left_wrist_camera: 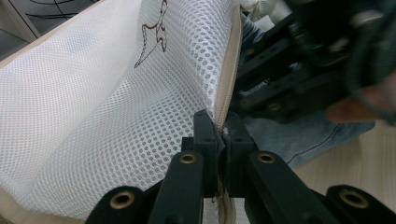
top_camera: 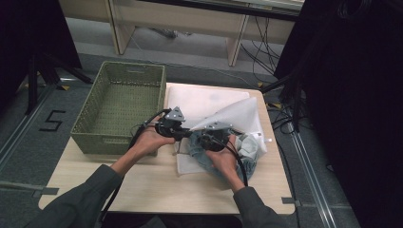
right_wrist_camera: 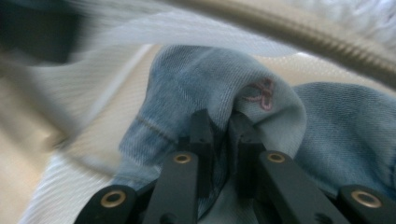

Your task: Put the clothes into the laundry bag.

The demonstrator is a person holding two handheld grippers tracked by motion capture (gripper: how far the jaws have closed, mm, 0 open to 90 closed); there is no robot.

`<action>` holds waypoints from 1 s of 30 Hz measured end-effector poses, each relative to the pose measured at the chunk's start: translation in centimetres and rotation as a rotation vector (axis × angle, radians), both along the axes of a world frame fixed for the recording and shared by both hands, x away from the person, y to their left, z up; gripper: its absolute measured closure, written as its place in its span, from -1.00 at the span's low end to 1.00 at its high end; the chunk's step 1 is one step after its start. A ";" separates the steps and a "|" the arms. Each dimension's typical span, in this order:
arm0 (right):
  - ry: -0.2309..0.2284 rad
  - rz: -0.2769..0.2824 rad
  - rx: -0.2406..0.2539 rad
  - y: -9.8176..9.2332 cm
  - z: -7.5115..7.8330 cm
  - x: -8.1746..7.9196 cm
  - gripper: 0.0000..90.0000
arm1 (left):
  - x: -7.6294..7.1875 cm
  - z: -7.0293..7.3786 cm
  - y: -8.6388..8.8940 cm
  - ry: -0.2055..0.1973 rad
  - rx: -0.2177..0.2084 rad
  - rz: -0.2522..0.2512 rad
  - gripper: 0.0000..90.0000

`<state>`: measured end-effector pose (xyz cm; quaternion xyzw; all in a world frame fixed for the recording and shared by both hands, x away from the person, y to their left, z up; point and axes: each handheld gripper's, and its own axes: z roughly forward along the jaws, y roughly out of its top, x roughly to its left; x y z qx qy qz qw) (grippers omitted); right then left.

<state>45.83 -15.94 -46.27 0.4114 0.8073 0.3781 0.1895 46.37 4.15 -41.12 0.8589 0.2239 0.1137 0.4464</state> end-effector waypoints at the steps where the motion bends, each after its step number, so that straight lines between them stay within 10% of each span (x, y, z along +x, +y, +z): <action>1: 0.007 0.005 -0.010 0.1 -0.6 0.5 0.79 | 0.0 -0.1 0.0 0.004 -0.003 0.004 0.91; 5: 0.060 0.014 -0.021 0.8 -1.7 0.6 0.45 | 0.3 -0.2 0.3 0.004 -0.003 0.009 0.91; 8: 0.093 0.034 0.028 0.5 1.3 -0.5 0.08 | 0.3 -0.3 0.5 0.013 -0.011 0.020 0.90; 14: 0.064 0.105 -0.053 -2.1 3.9 -3.5 -0.02 | 0.4 -0.2 0.8 0.016 -0.012 0.029 0.89; 22: 0.176 0.131 -0.110 -5.0 0.8 -7.3 -0.08 | 0.4 -0.2 0.5 0.010 -0.006 0.026 0.89; 27: 0.204 0.207 -0.263 -4.0 -1.5 -6.5 0.66 | 0.3 -0.2 0.2 0.014 -0.006 0.019 0.89; 30: 0.111 0.155 -0.173 -2.9 -0.6 -4.5 0.87 | 0.2 0.1 0.0 0.005 -0.005 0.009 0.90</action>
